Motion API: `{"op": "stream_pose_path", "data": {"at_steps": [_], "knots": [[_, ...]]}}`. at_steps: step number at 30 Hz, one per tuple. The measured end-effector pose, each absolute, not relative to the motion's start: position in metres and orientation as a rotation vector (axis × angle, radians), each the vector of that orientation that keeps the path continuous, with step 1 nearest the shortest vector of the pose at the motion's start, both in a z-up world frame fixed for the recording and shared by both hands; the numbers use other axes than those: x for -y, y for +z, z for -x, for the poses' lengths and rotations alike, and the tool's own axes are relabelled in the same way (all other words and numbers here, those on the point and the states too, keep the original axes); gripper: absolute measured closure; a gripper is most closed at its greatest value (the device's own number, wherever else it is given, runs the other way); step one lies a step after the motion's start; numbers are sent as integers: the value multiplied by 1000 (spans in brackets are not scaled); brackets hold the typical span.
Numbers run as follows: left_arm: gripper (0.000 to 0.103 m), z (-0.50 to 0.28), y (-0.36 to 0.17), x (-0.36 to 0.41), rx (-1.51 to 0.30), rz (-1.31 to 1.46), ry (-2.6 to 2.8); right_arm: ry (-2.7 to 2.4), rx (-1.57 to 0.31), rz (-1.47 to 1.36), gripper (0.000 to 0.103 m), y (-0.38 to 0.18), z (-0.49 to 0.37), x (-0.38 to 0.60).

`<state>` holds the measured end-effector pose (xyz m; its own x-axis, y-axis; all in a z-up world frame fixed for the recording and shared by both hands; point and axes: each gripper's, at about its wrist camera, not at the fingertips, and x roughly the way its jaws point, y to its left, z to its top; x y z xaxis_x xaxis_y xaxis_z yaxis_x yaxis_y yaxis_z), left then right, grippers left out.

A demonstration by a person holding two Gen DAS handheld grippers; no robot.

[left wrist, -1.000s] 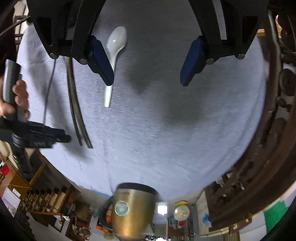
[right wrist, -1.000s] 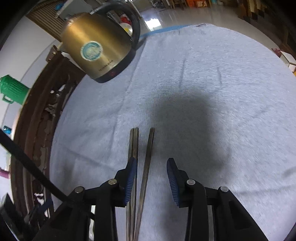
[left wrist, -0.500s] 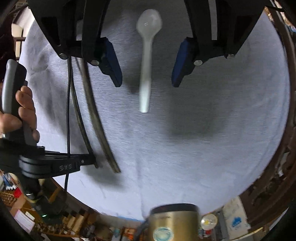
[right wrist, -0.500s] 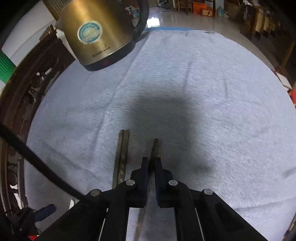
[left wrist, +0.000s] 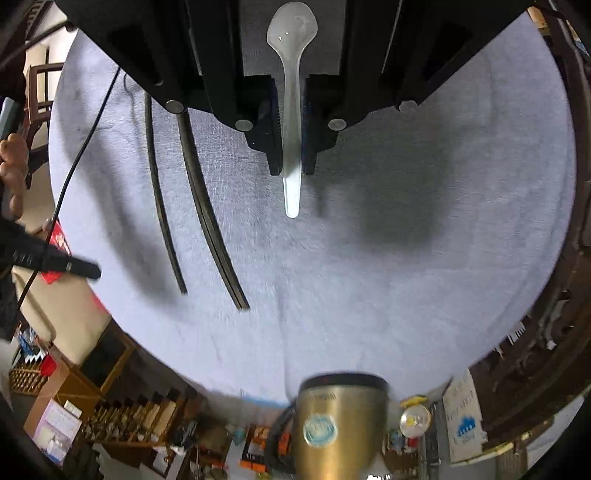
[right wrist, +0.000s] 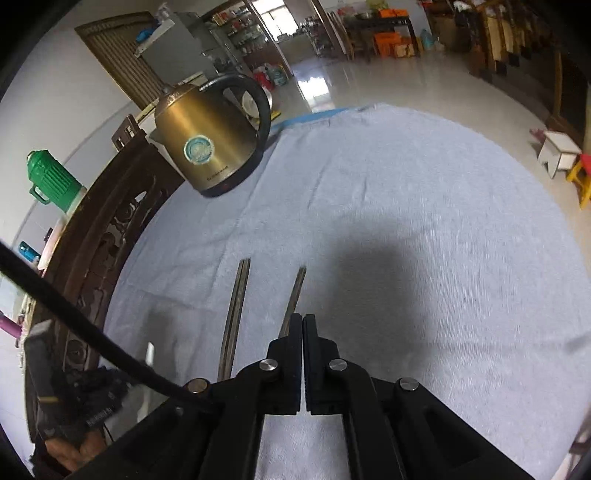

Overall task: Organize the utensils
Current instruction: 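Grasp the white spoon with the left tool while the right tool grasps a chopstick, then lift the spoon and chopstick and carry both over the grey cup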

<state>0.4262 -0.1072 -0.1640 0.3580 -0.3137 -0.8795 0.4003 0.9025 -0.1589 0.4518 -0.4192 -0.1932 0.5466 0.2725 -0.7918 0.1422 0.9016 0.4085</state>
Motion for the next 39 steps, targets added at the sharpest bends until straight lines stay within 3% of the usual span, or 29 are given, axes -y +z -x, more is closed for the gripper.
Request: {"op": "stream_pose_path", "data": {"at_steps": [2, 3, 5, 15, 18, 21, 28, 31, 36, 39], "knots": [[93, -423, -152, 95, -1095, -57, -458, 87, -1057, -532, 96, -201, -460, 419], [93, -424, -148, 91, -1093, -34, -466, 97, -1077, -558, 84, -205, -461, 415], [93, -429, -145, 88, -1093, -16, -459, 101, -1081, -556, 76, -210, -466, 408], [87, -477, -158, 82, -1095, 33, -351, -66, -1271, -344, 76, -249, -524, 361], [87, -476, -163, 73, -1061, -99, -343, -81, -1273, -272, 80, -254, -528, 351], [87, -467, -166, 75, -983, -343, -364, -72, -1267, -200, 93, -255, -532, 340], [86, -418, -171, 110, -868, -750, -613, -46, -1252, -254, 94, -256, -513, 348], [85, -426, -176, 109, -989, -600, -674, -28, -1219, -315, 95, -253, -494, 362], [62, -442, -197, 109, -1163, -342, -650, -49, -1108, -392, 95, -241, -453, 391], [62, -443, -212, 111, -1261, -270, -642, -66, -1050, -415, 95, -228, -426, 399]]}}
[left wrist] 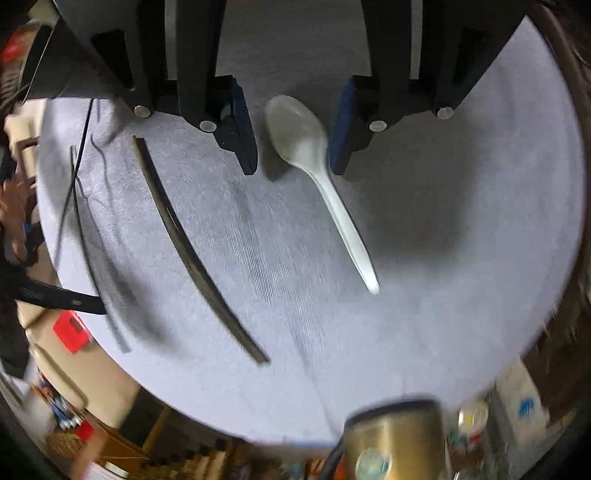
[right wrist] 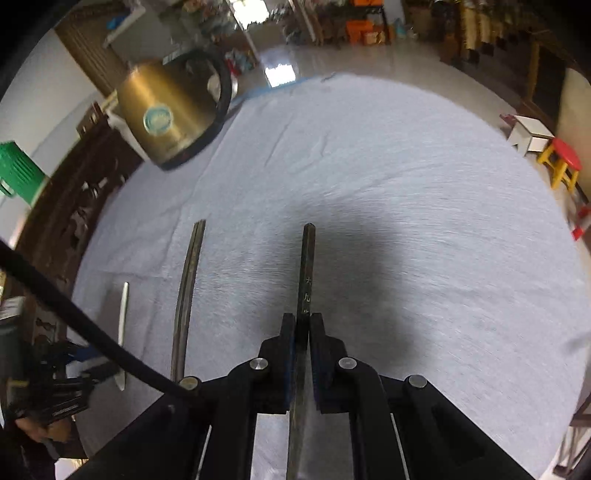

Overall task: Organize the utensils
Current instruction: 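Lift the spoon and chopstick and carry both over the grey cup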

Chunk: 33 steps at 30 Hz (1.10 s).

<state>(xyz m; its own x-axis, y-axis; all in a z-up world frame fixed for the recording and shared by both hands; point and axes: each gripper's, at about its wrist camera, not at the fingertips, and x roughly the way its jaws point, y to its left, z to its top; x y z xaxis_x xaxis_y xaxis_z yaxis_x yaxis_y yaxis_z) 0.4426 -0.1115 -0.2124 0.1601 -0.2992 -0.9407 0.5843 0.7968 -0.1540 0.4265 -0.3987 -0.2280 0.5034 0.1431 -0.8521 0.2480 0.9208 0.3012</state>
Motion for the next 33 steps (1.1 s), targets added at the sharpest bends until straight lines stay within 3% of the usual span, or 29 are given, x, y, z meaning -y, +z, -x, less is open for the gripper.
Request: {"op": "stream_pose_path", "data": {"at_steps": [4, 5, 6, 12, 22, 33], "knots": [[60, -435, -213, 107, -1257, -215, -621, -88, -977, -438, 95, -210, -395, 418], [62, -433, -213, 105, -1255, -194, -616, -91, -958, -444, 95, -205, -387, 421], [72, -430, -213, 103, -1251, -188, -606, -92, -943, -451, 95, -199, -381, 425], [72, -411, -203, 85, -1204, -165, -570, -90, -812, -488, 95, -168, -334, 433], [72, -360, -137, 9, -1080, 59, -555, -62, -572, -419, 96, -108, -250, 408], [72, -244, -127, -33, -1233, 514, -830, -54, -464, -346, 97, -73, -200, 373]]}}
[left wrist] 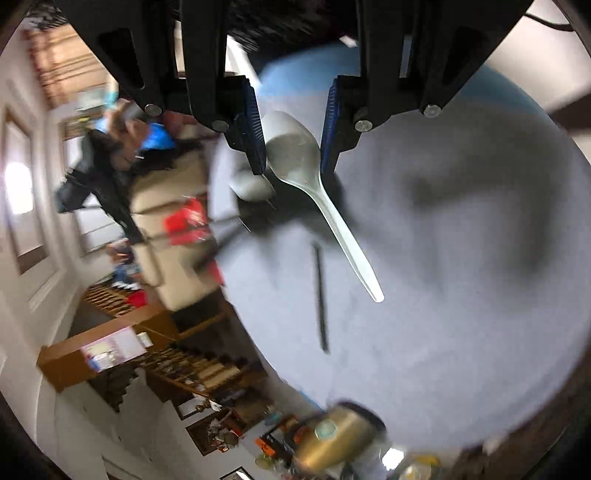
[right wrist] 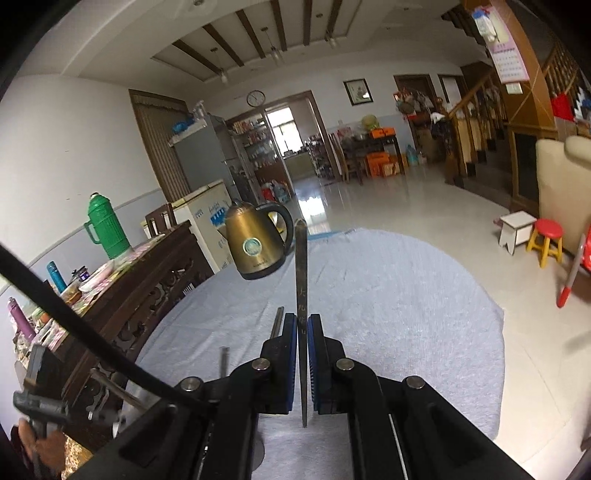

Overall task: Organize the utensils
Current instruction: 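Lift the spoon and chopstick and carry both over the grey cup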

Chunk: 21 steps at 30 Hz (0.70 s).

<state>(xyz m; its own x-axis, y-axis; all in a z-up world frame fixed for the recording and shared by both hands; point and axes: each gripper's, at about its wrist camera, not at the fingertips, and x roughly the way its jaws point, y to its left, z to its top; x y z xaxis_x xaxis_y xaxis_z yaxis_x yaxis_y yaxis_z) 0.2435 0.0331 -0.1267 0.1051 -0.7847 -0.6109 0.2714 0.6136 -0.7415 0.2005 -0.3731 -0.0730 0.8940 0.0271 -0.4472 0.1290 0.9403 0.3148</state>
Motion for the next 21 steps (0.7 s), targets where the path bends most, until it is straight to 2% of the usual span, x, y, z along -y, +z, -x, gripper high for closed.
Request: {"op": "stream_pose_path", "data": {"at_steps": [9, 16, 21], "knots": [[72, -182, -109, 3, -1287, 644, -1028, -26, -415, -312, 97, -48, -170, 363], [72, -181, -94, 34, -1268, 760, -1141, 23, -371, -244, 97, -21, -146, 342], [72, -206, -121, 44, -1331, 905, -1060, 84, -366, -207, 97, -10, -143, 319]]}}
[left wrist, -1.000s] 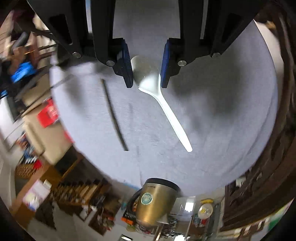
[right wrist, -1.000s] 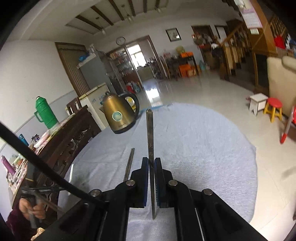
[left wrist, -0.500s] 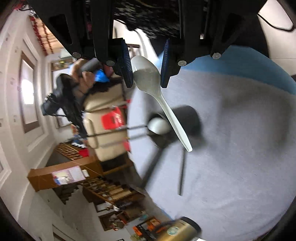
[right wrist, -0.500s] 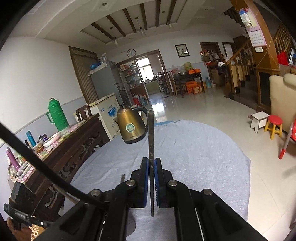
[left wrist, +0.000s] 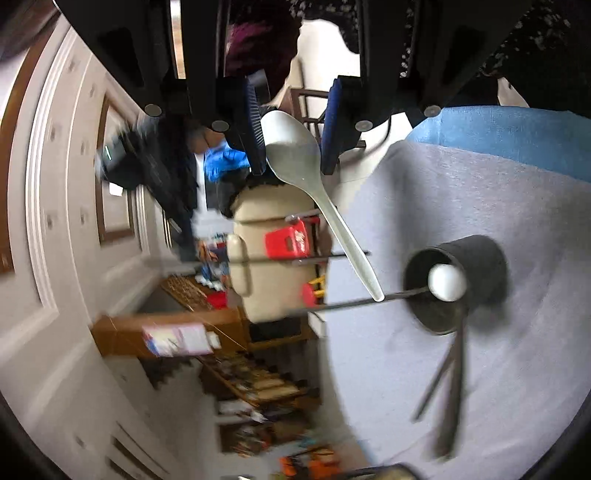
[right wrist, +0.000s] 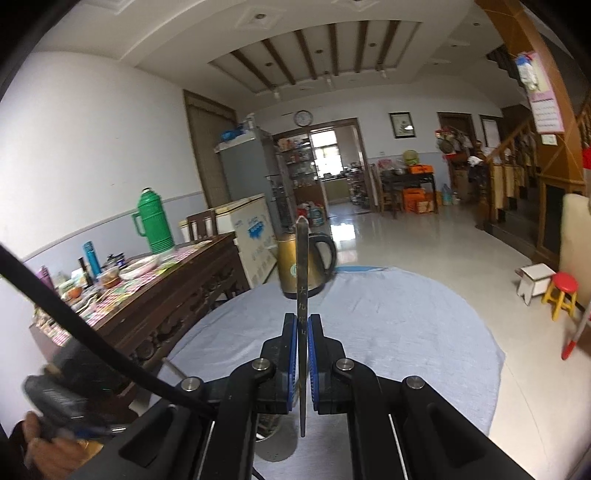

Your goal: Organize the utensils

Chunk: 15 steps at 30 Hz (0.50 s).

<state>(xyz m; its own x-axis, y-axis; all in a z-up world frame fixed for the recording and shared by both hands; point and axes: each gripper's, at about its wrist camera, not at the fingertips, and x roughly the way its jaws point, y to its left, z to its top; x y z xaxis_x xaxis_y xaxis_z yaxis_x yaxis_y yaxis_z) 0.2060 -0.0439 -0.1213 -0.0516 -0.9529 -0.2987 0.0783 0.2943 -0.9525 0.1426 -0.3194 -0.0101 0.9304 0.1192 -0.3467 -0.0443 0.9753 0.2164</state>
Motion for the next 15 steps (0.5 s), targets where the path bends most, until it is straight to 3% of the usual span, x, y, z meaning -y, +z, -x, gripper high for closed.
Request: {"op": "stream_pose_path", "data": {"at_steps": [15], "knots": [[72, -242, -166, 44, -1386, 1096, -898, 177, -384, -209, 97, -15, -174, 286]]}}
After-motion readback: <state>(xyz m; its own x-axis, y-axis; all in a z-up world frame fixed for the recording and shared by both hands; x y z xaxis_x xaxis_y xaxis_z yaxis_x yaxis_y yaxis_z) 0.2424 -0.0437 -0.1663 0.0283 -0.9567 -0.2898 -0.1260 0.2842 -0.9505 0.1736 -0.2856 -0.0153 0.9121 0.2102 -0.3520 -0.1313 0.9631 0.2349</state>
